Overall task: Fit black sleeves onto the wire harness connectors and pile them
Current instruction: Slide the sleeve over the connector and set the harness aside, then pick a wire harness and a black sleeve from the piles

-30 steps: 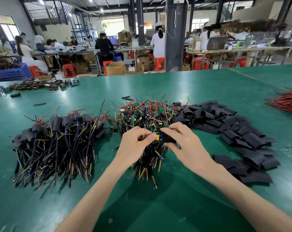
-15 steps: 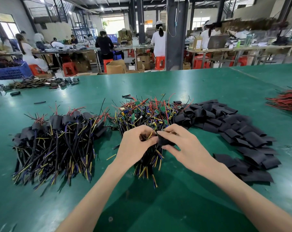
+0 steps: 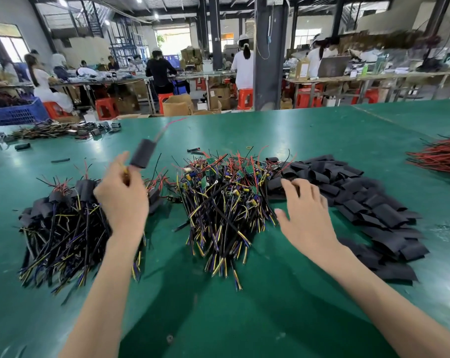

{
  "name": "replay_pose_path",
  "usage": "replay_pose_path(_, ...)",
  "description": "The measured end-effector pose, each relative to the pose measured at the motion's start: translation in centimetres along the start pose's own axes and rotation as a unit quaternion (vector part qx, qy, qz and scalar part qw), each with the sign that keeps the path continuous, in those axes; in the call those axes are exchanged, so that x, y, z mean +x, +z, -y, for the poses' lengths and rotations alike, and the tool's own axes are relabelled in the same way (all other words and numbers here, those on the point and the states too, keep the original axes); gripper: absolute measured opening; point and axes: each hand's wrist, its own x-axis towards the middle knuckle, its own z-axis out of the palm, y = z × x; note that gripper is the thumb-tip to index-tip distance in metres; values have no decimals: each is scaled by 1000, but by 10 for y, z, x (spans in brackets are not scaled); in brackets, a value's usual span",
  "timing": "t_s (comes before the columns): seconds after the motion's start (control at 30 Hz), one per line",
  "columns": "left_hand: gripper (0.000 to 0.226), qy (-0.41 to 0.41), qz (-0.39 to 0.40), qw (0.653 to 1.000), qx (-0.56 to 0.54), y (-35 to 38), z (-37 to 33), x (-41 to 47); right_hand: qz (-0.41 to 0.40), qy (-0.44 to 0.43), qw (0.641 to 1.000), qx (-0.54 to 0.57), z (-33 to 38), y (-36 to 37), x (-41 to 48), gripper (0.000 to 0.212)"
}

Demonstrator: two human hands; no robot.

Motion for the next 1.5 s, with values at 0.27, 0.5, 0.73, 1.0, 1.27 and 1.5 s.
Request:
replay_pose_path(0.27,43,-44,33,967,249,-7,54,5,286,257,918,-94,-29,-4,8,59)
replay_pose_path(0.5,59,-5,16,958,287,4,30,-3,282,150,947,-44,-13,0,3,40)
replay_pose_path(0.73,29,199,265,931,152,44,7,-45,207,152,958,-130,-12,-9,4,42)
replay_pose_path(1.0,25,195,290,921,173,55,3,-49,272,243,927,-85,-44,-11,16,41)
replay_pose_path(1.27,21,123,197,967,110,30,-20,-27,233,104,966,-41,-33,-2,15,37)
replay_pose_path(1.5,15,36,259,933,247,12,-12,-13,219,185,953,-96,-42,-8,19,39)
